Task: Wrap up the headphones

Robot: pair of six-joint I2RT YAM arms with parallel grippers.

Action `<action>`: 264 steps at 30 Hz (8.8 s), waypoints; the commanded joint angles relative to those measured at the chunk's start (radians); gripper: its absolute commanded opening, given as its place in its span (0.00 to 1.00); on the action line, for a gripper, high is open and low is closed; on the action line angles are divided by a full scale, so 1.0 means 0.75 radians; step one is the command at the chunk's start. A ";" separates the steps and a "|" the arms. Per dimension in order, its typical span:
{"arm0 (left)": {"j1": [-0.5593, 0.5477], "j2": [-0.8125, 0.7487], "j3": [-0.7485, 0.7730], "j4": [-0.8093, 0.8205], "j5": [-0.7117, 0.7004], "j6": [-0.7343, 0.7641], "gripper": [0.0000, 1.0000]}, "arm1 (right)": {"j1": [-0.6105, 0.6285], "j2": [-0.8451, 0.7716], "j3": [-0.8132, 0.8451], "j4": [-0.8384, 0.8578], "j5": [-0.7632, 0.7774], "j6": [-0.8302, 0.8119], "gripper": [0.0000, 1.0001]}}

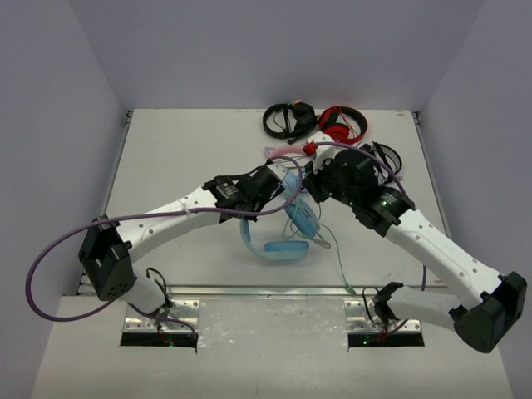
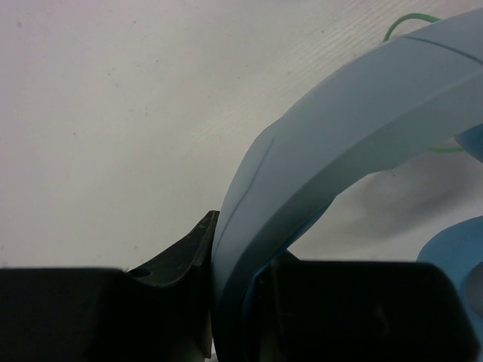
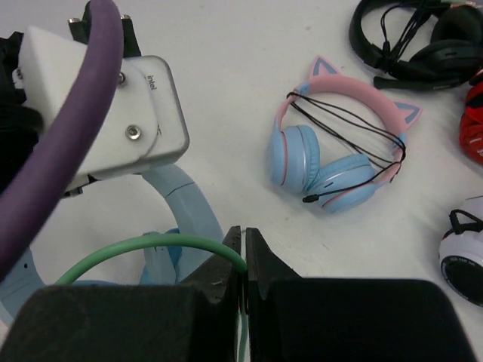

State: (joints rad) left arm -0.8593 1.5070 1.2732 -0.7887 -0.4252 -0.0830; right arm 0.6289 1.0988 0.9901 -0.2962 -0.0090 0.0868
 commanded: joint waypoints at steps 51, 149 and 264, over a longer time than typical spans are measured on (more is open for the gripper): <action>-0.012 -0.126 0.027 0.266 0.039 -0.137 0.01 | 0.098 0.580 0.453 -0.572 0.686 0.864 0.01; -0.006 -0.506 -0.086 0.475 -0.198 -0.237 0.01 | 0.127 1.043 0.627 -0.833 0.969 1.050 0.01; -0.253 -0.528 -0.528 0.677 0.039 -0.266 0.00 | 0.105 0.163 0.173 0.455 0.254 -0.538 0.03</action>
State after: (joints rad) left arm -1.0042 1.1805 0.8757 -0.3126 -0.5652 -0.3222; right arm 0.7780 1.2140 1.0210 -0.0456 0.1593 -0.3244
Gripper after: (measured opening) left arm 0.144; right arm 0.033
